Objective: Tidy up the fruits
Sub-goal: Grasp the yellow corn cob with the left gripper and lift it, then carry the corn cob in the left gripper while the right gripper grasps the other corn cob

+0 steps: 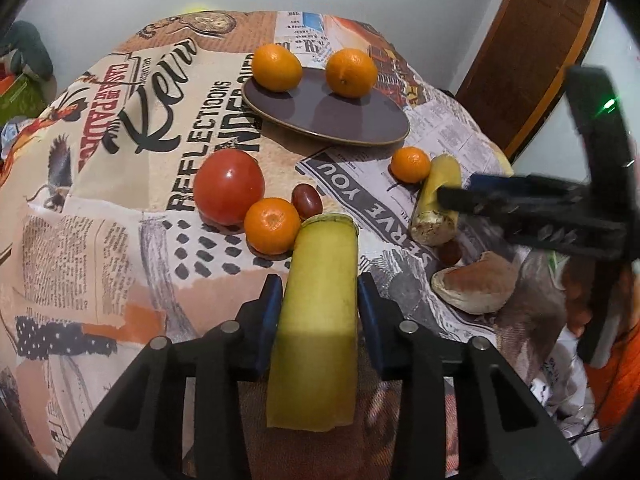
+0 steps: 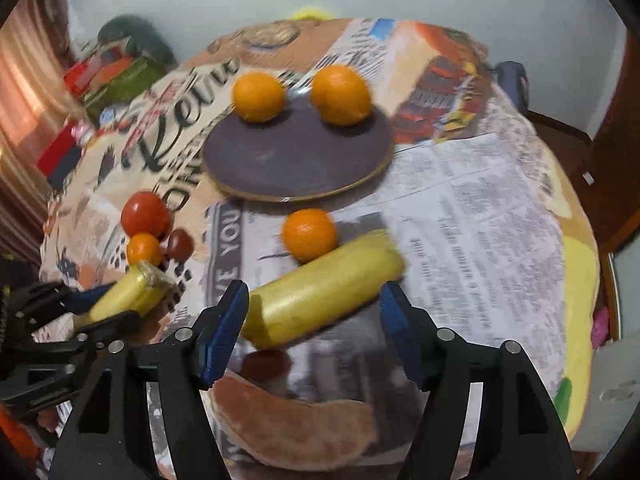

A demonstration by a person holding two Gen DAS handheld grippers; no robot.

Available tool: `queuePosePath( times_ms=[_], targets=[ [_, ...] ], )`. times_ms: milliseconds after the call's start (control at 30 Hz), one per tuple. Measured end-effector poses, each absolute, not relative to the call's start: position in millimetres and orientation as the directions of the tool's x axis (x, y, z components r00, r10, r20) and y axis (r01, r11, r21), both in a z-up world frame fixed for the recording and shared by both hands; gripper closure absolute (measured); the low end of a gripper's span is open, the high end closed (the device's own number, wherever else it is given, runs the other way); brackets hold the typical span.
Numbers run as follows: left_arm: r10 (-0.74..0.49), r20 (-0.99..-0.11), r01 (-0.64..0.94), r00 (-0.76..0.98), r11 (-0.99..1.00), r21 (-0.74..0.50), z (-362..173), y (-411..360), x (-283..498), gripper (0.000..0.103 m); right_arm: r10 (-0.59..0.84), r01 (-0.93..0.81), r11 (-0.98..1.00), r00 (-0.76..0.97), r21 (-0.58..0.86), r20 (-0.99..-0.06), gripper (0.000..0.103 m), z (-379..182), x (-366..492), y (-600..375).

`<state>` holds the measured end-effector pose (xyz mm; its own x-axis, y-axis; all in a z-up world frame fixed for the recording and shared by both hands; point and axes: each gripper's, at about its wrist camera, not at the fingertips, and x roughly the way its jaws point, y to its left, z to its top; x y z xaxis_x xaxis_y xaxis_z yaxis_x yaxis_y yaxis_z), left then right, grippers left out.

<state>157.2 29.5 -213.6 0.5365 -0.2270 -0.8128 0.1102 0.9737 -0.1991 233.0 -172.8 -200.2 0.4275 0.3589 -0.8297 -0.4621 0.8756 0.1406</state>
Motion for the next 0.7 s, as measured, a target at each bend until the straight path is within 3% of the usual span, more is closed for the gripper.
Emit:
queuePosePath(
  times_ms=[167, 333, 433, 700],
  targets=[
    [-0.229, -0.793, 0.078, 0.565, 0.971, -0.225, -201, 42, 148, 0.066, 0.343, -0.436, 0.889, 0.435, 0.139, -0.832, 0.021, -209, 237, -162],
    [-0.187, -0.761, 0.043, 0.620, 0.978, -0.206, -183, 57, 139, 0.067, 0.325, -0.439, 0.891, 0.437, 0.116, -0.839, 0.019, -213, 240, -163],
    [-0.170, -0.760, 0.013, 0.628, 0.978, -0.208, -181, 70, 140, 0.067, 0.332, -0.447, 0.886, 0.422, 0.124, -0.843, 0.025, -213, 241, -166],
    [-0.137, -0.771, -0.039, 0.622, 0.978, -0.205, -186, 89, 146, 0.067, 0.347, -0.455, 0.879, 0.401, 0.145, -0.848, 0.057, -211, 239, -190]
  ],
)
